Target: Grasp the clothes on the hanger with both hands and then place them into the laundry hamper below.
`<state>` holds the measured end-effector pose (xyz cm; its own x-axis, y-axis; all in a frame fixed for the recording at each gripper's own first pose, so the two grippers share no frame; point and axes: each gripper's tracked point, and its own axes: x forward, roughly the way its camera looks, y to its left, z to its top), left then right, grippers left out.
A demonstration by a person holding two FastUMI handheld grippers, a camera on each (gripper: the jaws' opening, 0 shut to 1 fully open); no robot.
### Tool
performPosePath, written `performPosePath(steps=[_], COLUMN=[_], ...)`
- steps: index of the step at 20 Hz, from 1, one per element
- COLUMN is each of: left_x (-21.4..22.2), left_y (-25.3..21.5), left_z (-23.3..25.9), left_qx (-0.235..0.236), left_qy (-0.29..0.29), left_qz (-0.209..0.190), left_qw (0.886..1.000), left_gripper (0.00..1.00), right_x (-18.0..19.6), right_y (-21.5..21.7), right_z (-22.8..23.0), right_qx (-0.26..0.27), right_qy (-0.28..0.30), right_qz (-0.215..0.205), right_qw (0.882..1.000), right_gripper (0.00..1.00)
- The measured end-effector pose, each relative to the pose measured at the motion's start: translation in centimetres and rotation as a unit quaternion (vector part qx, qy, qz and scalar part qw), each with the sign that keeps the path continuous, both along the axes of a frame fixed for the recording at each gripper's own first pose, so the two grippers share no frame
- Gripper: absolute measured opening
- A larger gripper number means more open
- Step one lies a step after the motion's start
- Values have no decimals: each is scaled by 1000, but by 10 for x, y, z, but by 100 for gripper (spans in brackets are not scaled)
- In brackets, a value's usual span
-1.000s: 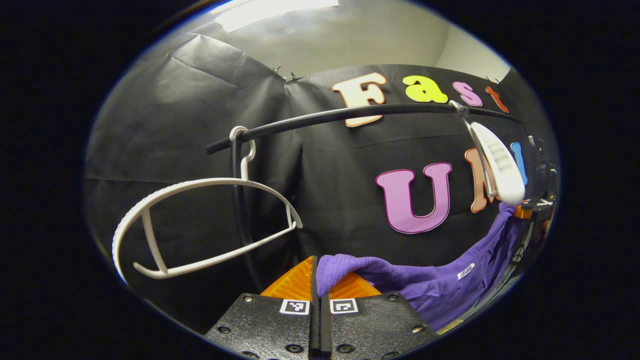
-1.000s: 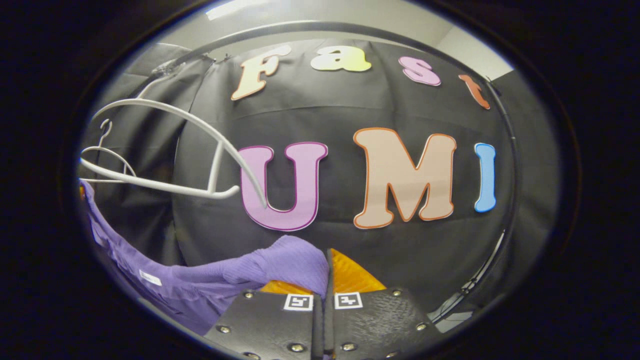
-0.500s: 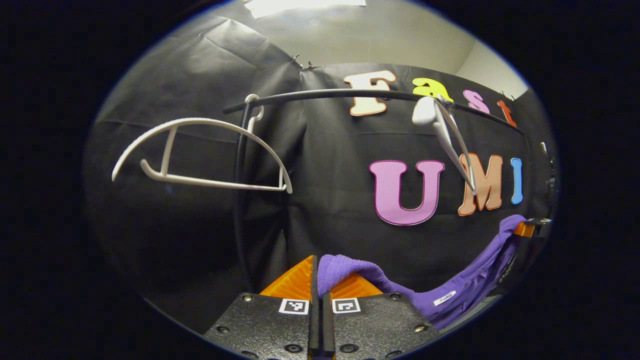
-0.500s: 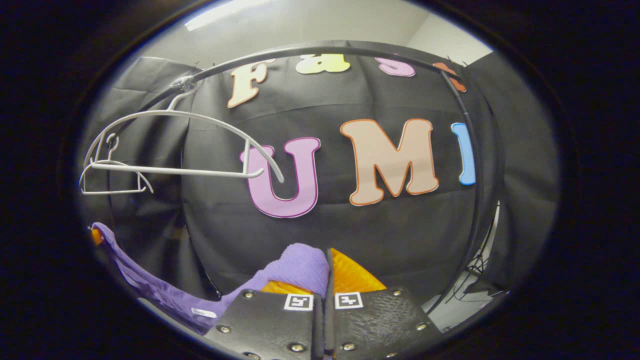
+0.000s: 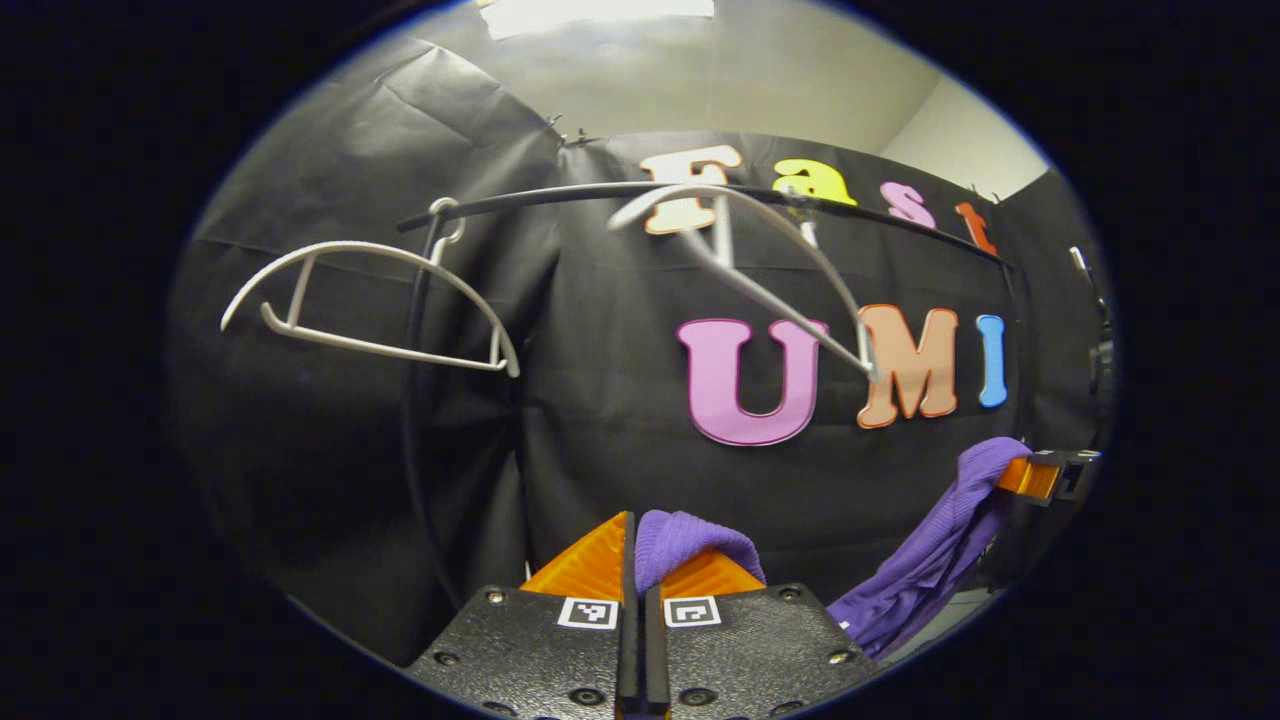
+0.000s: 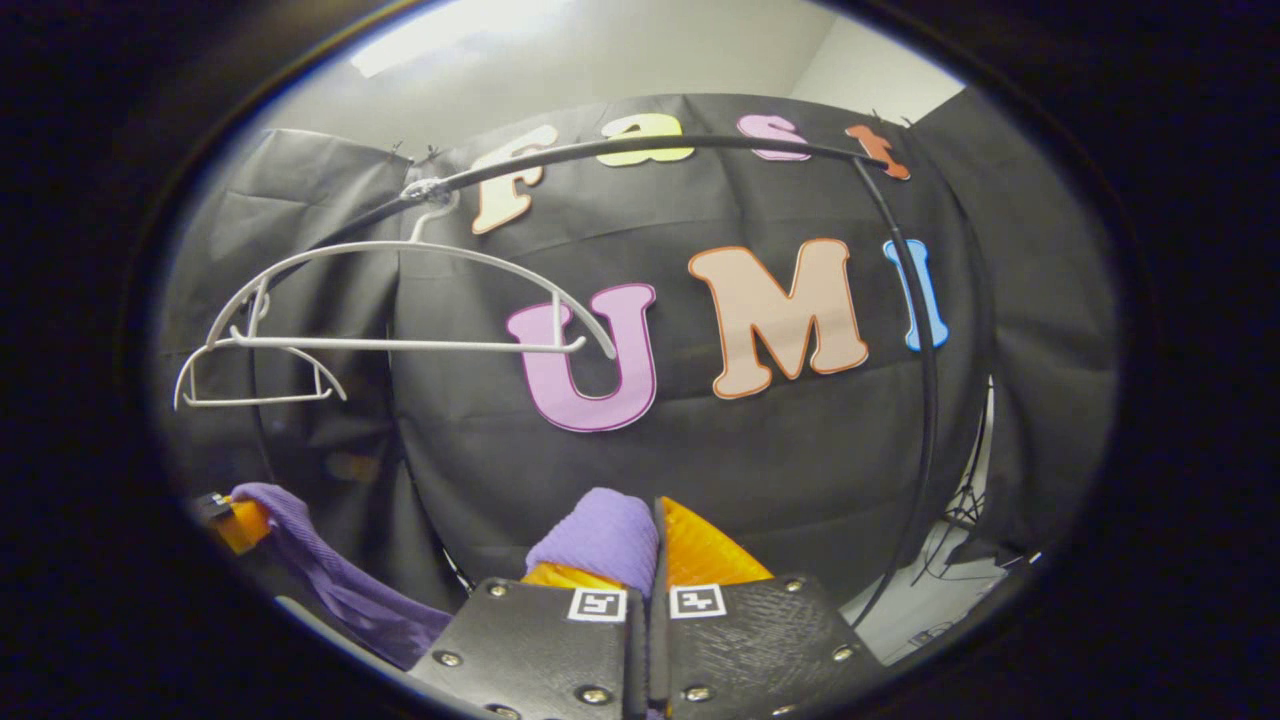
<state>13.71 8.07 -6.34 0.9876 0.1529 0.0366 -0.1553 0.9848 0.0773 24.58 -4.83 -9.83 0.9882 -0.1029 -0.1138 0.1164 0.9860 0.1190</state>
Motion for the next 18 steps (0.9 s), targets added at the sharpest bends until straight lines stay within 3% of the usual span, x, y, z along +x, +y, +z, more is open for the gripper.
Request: performPosePath(steps=[5,9,18], left_x=[13,28,51], left_y=[-33,-52,-67], left_z=[0,-8,-47], left_qx=[-20,-38,-11], left_qy=[-9,-1,26], left_qz=[-20,-31,-41], left_qw=[1000,999,999], left_gripper=[2,4,3], right_x=[-23,-31,-22], right_y=[7,21,15], right_z=[18,21,-3], right_qx=[7,3,30], right_qy=[-26,-27,-37], right_qz=[-13,6,-2], right_qw=[1000,1000,999], right_gripper=[0,2,2])
